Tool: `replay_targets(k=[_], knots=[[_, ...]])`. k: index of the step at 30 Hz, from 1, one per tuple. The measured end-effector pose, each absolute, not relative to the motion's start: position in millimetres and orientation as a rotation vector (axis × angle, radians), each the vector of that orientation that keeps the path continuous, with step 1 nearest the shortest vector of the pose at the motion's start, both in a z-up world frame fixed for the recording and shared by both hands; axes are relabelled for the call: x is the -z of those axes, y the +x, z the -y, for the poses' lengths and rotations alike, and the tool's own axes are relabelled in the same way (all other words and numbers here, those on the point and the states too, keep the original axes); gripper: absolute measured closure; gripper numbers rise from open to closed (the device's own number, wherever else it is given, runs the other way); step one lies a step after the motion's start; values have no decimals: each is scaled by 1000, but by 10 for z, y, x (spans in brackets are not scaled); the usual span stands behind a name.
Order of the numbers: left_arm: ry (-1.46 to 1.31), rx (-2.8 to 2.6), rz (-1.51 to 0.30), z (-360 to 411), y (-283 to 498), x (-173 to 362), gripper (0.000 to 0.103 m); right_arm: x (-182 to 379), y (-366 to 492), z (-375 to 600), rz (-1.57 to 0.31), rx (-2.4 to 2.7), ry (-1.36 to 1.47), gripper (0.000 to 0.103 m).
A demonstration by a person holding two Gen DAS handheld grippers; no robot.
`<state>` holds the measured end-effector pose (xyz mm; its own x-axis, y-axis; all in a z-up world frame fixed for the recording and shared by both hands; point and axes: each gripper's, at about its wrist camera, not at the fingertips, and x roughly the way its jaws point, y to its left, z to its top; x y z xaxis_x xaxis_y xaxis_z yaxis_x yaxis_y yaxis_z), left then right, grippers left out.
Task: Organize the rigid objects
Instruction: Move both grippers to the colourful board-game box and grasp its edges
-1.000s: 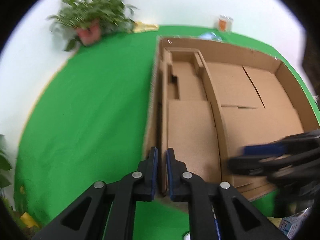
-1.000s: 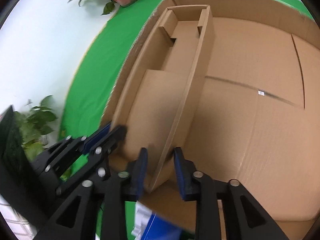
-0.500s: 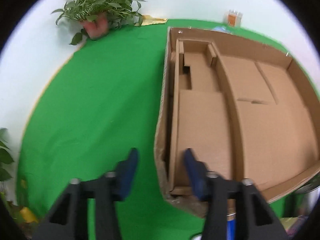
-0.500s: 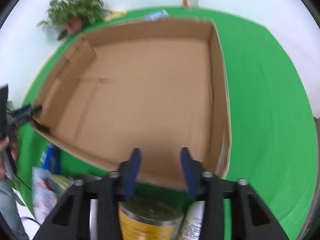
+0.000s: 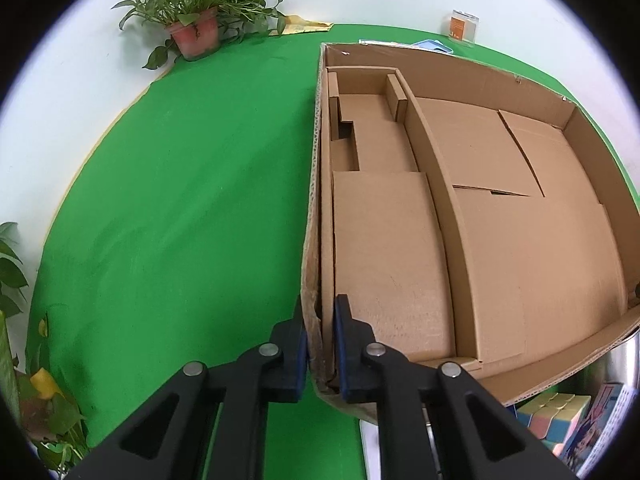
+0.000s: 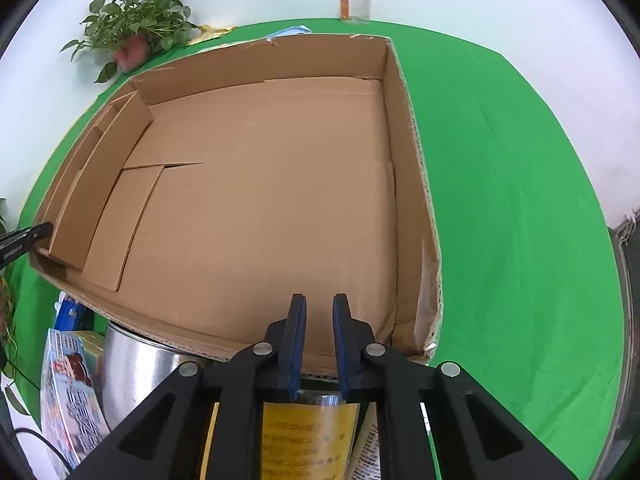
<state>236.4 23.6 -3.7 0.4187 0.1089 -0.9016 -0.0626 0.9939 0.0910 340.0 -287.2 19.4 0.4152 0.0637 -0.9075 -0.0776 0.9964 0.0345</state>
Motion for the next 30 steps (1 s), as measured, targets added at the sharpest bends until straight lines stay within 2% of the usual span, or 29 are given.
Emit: replay_targets(k=[3,5,6,7,8,9,10,12,15,19,20,22,23,30], knots=[[32,-116,-1087,-255,2305,-36,88,-177,3434,2866,-1144,-98,-19,91],[39,-100,-1003,-197,2130,-240,86,-291,3383,2851,-1110,-124,34,87],[46,-77,-977,-166,2029,-350,76,-442,3248,2851,-1047,-139,55,81],[39,-48,-938,-139,1881,-482,50,-606,3098,2868,-970,-173,76,56],[9,0,-896,-99,1675,-632,32,-738,2950,2901,-901,-201,98,19],[-26,50,-853,-66,1482,-748,8,-862,2788,2943,-833,-221,120,4],[-60,116,-810,-10,1274,-845,5,-1010,2556,2983,-750,-233,144,1],[-82,260,-825,136,1002,-892,5,-1201,2142,3027,-668,-292,196,0],[-107,478,-895,409,769,-774,5,-1267,1628,2985,-669,-395,268,0],[-135,590,-1044,687,876,-342,6,-1035,1294,2653,-853,-512,322,1],[-159,595,-1097,743,921,-234,7,-892,1220,2499,-919,-524,314,5],[-216,614,-1187,781,970,-61,20,-711,1119,2278,-989,-491,249,14],[-250,623,-1189,766,959,-48,21,-644,1046,2208,-1004,-474,230,18],[-289,677,-1287,910,655,-62,22,-524,1025,1934,-1057,-403,151,29]])
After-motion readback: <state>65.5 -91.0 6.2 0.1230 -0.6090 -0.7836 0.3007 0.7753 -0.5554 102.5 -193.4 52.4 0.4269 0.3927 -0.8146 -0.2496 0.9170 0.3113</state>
